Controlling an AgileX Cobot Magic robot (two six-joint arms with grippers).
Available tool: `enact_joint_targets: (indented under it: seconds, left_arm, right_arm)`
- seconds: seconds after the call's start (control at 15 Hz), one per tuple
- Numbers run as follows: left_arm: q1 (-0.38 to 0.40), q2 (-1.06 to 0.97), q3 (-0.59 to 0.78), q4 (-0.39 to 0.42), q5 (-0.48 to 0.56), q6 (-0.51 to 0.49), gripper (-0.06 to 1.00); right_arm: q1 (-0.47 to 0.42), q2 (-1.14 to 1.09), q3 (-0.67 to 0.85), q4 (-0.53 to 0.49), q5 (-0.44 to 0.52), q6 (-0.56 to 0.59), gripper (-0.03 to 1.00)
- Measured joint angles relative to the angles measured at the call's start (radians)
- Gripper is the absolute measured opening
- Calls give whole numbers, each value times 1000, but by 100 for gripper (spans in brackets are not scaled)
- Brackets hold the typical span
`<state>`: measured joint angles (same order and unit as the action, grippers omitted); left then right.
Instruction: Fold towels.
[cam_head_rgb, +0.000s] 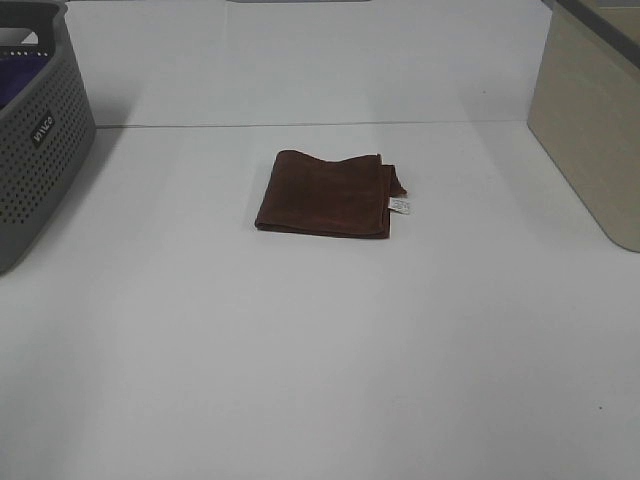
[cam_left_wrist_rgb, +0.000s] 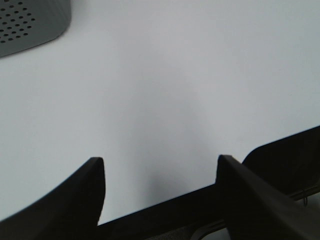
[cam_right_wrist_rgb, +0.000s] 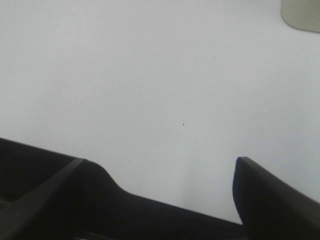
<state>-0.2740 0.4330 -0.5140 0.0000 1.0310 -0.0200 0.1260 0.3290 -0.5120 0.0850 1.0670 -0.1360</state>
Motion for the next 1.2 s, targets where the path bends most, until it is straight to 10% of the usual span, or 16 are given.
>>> enact_joint_targets:
  seconds: [1.2]
  left_arm:
    - [23, -69, 13, -17, 7, 30, 60]
  right_arm:
    - [-91, -129, 0, 4, -1, 1, 76]
